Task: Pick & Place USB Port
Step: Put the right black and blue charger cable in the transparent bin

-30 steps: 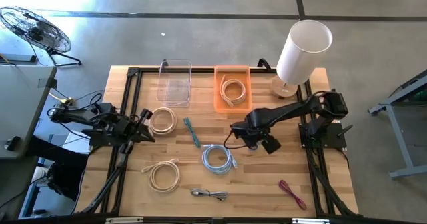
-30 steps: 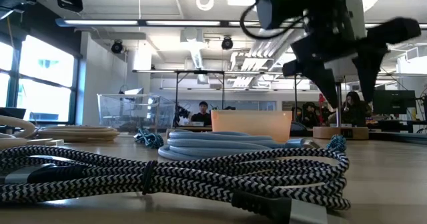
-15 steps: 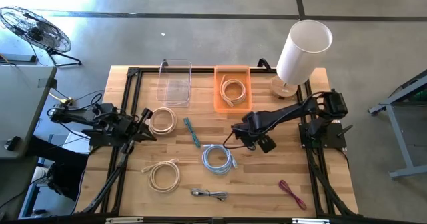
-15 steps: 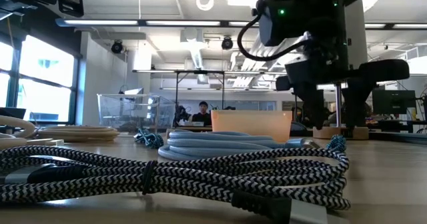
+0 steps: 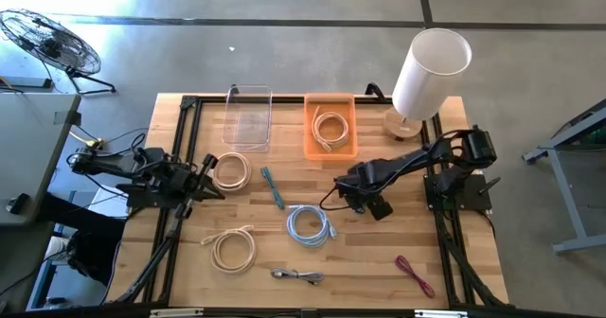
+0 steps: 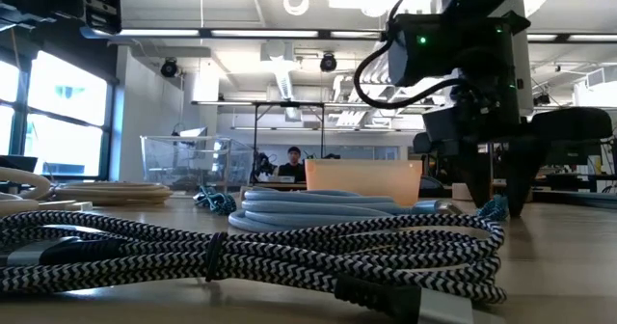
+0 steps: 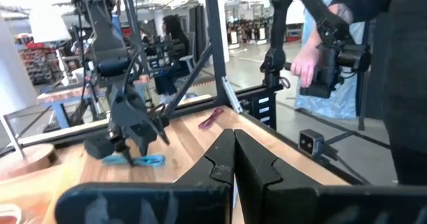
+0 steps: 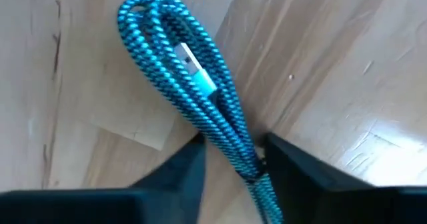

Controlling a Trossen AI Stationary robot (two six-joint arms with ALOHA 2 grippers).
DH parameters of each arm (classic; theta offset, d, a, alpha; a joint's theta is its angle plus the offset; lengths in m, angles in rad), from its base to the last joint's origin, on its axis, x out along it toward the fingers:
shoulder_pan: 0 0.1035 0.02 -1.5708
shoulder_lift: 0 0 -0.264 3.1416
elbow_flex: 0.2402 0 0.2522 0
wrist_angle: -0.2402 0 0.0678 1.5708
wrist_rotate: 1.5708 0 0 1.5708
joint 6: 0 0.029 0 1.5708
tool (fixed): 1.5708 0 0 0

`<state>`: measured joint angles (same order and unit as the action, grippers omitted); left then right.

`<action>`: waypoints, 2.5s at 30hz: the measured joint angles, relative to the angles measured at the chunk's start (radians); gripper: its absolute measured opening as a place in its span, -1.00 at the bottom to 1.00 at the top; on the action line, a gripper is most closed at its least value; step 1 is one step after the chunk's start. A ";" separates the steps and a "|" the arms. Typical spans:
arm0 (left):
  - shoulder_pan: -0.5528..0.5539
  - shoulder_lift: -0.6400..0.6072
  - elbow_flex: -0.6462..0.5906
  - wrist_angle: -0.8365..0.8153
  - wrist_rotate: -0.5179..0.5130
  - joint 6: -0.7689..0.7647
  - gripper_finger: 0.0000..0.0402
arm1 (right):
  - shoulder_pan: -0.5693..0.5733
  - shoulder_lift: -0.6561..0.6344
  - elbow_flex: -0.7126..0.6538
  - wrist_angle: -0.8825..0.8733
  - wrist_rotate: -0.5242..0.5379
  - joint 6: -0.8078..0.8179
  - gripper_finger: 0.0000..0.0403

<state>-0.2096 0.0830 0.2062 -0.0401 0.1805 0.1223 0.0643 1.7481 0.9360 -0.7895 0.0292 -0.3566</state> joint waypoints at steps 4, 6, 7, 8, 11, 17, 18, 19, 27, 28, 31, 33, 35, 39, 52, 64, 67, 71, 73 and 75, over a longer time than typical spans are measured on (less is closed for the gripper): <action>0.000 0.000 0.000 -0.021 -0.024 0.000 -1.00 | 0.000 0.001 0.002 0.006 -0.003 0.040 -0.85; 0.000 0.000 0.000 -0.021 -0.026 0.001 -1.00 | 0.000 0.002 0.012 -0.002 0.005 0.077 -0.91; 0.000 0.000 0.000 -0.020 -0.027 0.002 -1.00 | 0.001 0.004 0.019 -0.009 0.012 0.106 -0.89; 0.000 0.000 0.000 -0.020 -0.027 0.003 -1.00 | 0.001 0.006 0.028 -0.017 0.014 0.129 -0.89; 0.000 0.000 0.000 -0.023 -0.027 0.003 -1.00 | 0.000 0.012 0.076 -0.045 0.038 0.169 -0.93; 0.000 0.000 0.000 -0.023 -0.027 0.003 -1.00 | 0.004 0.010 0.254 -0.179 0.100 0.201 -0.93; 0.000 0.000 0.000 -0.024 -0.027 0.004 -1.00 | 0.004 0.010 0.298 -0.190 0.118 0.201 -0.93; 0.000 0.000 0.000 -0.023 -0.027 0.003 -1.00 | 0.004 0.010 0.342 -0.201 0.137 0.201 -0.93; 0.000 0.000 0.010 0.178 -0.173 -0.061 -1.00 | -0.034 0.008 0.696 -0.154 0.204 0.135 -0.93; 0.000 0.000 0.024 0.202 -0.162 -0.023 -1.00 | -0.048 0.008 0.730 -0.131 0.198 0.137 -0.93; 0.000 -0.001 0.093 0.208 -0.133 0.088 -1.00 | -0.096 0.007 0.803 -0.029 0.178 0.167 -0.93; 0.000 -0.001 0.151 0.164 -0.124 0.150 -1.00 | -0.129 0.006 0.827 0.051 0.144 0.196 -0.93; 0.000 0.000 0.211 0.082 -0.126 0.202 -1.00 | -0.155 0.006 0.836 0.121 0.094 0.208 -0.93; 0.000 0.000 0.312 -0.108 -0.220 0.227 -1.00 | -0.168 0.006 0.837 0.212 0.028 0.197 -0.93; 0.000 0.000 0.343 -0.196 -0.339 0.184 -0.76 | -0.066 0.006 0.837 0.298 0.031 0.146 -0.93; 0.000 0.166 0.343 -0.139 -0.322 0.084 0.04 | -0.044 0.006 0.837 0.350 0.032 0.133 -0.93; 0.000 0.267 0.343 -0.024 -0.341 0.129 0.09 | -0.040 0.006 0.837 0.359 0.032 0.123 -0.93; 0.000 0.381 0.349 0.108 -0.389 0.145 0.10 | -0.034 0.006 0.837 0.360 0.032 0.121 -0.93; 0.000 0.427 0.378 0.111 -0.406 0.131 0.10 | -0.030 0.006 0.837 0.360 0.032 0.121 -0.93; 0.001 0.471 0.410 0.112 -0.407 0.135 0.10 | -0.029 0.006 0.837 0.360 0.032 0.121 -0.93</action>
<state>-0.2089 0.5536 0.6162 0.0719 -0.2268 0.2569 0.0355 1.7546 1.7733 -0.4297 0.0612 -0.2359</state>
